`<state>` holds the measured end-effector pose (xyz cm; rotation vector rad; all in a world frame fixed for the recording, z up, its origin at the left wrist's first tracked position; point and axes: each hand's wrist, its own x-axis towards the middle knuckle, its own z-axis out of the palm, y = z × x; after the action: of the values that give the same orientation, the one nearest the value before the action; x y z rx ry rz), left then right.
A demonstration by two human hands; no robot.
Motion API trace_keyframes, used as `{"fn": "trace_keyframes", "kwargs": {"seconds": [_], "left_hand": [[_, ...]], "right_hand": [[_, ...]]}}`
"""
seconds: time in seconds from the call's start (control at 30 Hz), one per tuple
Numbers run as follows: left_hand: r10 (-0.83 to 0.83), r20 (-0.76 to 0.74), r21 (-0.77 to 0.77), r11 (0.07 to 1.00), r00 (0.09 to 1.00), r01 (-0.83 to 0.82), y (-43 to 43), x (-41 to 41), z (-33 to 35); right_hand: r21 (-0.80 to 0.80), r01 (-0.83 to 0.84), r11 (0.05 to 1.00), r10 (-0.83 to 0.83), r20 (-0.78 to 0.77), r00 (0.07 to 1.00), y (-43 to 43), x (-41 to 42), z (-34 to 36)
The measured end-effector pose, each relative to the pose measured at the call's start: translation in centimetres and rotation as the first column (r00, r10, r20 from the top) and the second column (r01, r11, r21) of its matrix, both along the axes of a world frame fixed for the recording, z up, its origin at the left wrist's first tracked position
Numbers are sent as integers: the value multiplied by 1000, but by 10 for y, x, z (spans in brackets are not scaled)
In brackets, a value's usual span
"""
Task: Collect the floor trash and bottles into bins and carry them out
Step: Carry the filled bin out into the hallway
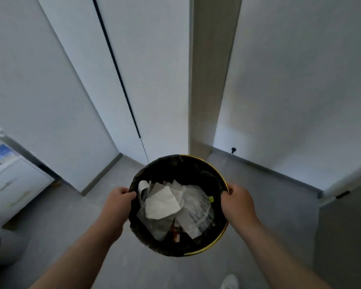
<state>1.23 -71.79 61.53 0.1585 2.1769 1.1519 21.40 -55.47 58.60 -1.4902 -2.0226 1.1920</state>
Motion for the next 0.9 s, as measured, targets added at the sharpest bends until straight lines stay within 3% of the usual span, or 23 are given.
{"fn": "trace_keyframes", "kwargs": {"seconds": [0.47, 0.9], "left_hand": [[-212, 40, 77, 975, 976, 209, 267, 67, 36], [-431, 140, 199, 894, 891, 401, 480, 23, -1]], "right_hand": [[-129, 285, 950, -297, -90, 951, 207, 109, 54], [-214, 486, 847, -508, -55, 860, 362, 85, 39]]}}
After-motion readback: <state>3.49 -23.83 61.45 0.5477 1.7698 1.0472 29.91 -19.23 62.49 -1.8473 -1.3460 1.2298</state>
